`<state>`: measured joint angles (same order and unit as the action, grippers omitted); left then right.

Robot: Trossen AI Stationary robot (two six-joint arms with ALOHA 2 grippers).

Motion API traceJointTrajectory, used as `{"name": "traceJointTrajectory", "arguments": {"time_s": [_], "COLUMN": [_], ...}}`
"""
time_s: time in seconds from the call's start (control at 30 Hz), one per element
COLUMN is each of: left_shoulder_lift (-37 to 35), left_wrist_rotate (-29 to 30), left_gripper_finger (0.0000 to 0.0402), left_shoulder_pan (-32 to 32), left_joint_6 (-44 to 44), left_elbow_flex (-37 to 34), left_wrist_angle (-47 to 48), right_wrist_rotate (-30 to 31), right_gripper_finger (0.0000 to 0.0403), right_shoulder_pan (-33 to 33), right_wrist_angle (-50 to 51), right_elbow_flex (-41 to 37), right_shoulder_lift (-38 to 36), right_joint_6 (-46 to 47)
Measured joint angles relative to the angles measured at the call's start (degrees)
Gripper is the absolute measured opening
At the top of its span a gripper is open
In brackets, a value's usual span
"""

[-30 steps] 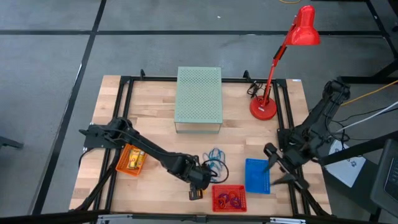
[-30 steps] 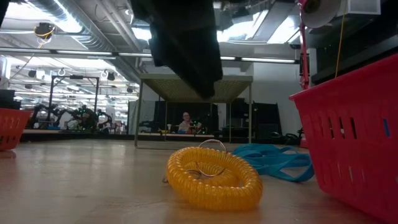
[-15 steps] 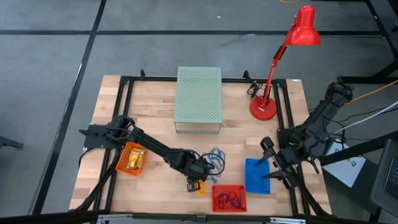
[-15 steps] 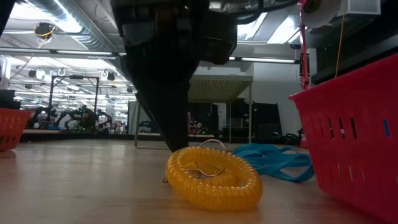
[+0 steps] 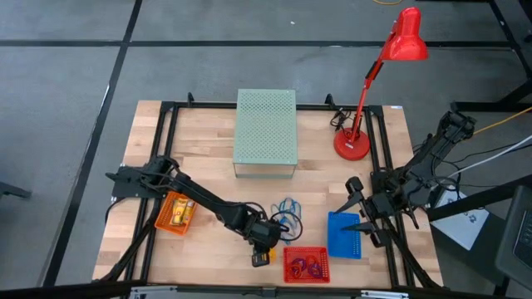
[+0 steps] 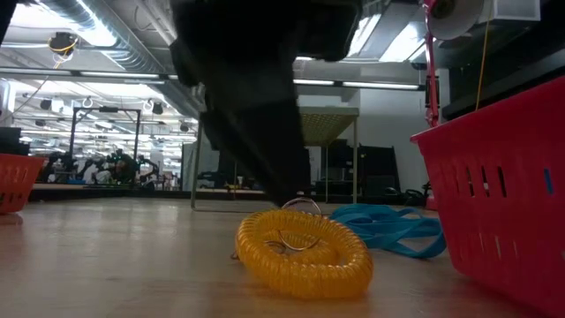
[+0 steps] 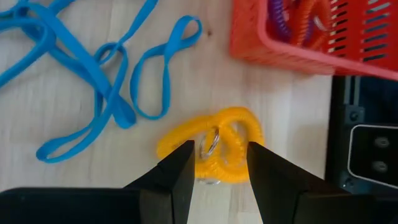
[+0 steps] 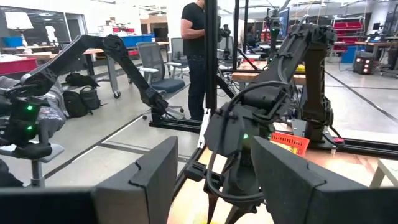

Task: Pick & Place Office Desk Supplies
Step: Put the yellow coil keychain into the red bin

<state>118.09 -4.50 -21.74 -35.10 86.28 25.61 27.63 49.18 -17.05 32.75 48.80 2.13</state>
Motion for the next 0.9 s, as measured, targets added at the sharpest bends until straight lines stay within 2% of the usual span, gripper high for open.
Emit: {"name": "traceJointTrajectory", "arguments": {"time_s": [0.57,0.7,0.9], "left_shoulder_lift": [1.7,1.7,1.7], "left_wrist_rotate": [3.26,4.01,2.99], "left_gripper_finger": [0.0138,0.0113,0.0047], "left_shoulder_pan": [-1.12,-1.09,-1.09], "left_joint_6": [-2.14,-0.81,1.75], "left_elbow_flex": [0.0,0.0,0.0], "left_wrist_angle": [-0.55,-0.84,-3.16], "right_wrist_rotate": [-0.03,-0.03,-0.03], "right_gripper_finger": [0.0206,0.0206,0.0206], "right_shoulder_pan": [-0.37,-0.35,-0.35], "right_wrist_angle": [1.24,1.25,1.28], "right_elbow_flex": [0.0,-0.01,-0.02], "right_shoulder_lift": [0.0,0.0,0.0], "right_joint_6": [0.37,0.37,0.37]}}
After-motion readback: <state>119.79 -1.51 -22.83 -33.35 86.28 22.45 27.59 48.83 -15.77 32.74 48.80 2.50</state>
